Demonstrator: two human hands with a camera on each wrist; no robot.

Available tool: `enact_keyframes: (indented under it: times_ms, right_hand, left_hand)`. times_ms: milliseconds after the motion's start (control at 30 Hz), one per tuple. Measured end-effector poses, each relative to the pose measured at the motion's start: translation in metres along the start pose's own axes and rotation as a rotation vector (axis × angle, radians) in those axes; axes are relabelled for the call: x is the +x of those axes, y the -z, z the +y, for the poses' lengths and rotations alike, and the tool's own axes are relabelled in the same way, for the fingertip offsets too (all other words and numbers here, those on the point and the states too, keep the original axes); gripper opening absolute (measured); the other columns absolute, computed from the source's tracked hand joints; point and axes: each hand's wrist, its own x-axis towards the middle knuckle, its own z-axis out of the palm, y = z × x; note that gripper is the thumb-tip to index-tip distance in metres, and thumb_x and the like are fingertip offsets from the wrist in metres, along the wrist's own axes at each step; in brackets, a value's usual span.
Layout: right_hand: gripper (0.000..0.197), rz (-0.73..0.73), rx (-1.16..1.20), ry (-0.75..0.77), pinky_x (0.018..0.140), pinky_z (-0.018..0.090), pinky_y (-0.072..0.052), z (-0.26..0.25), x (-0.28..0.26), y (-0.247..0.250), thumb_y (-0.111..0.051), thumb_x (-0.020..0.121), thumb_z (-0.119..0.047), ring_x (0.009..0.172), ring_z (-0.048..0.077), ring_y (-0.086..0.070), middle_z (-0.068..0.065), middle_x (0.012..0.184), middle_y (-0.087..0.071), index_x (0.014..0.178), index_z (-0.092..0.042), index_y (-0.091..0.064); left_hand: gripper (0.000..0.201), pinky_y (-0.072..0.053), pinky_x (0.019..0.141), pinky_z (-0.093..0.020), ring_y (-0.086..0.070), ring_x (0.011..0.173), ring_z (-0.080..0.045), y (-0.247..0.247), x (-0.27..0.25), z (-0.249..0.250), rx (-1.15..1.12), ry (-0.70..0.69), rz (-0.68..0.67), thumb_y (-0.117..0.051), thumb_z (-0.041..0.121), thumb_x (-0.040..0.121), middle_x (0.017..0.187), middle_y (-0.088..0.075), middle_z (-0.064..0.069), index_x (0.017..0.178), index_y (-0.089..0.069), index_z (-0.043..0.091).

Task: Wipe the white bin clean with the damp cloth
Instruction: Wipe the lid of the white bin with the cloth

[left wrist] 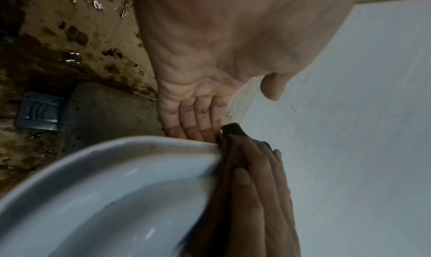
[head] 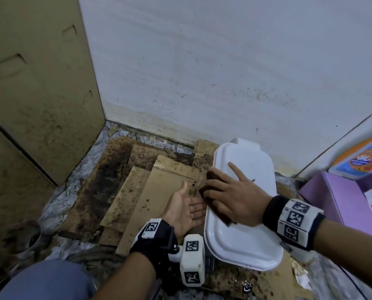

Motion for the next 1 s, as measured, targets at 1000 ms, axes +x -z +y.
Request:
enact_keyframes:
  times_ms: [1000]
  right_hand:
    - [0.053,-0.042,0.022,-0.203,0.113,0.06,-0.009,0.027,0.002,0.015,-0.015,0.092,-0.047,0.143,0.027,-0.023,-0.012,0.141,-0.046,0.133,-0.042,-0.047]
  left_hand:
    - [0.07,-0.049,0.086,-0.037,-0.061,0.108,-0.029,0.003,0.007,-0.005,0.092,-0.046,0.018,-0.036,0.062,0.095,0.116,-0.067,-0.02,0.114,-0.065,0.001]
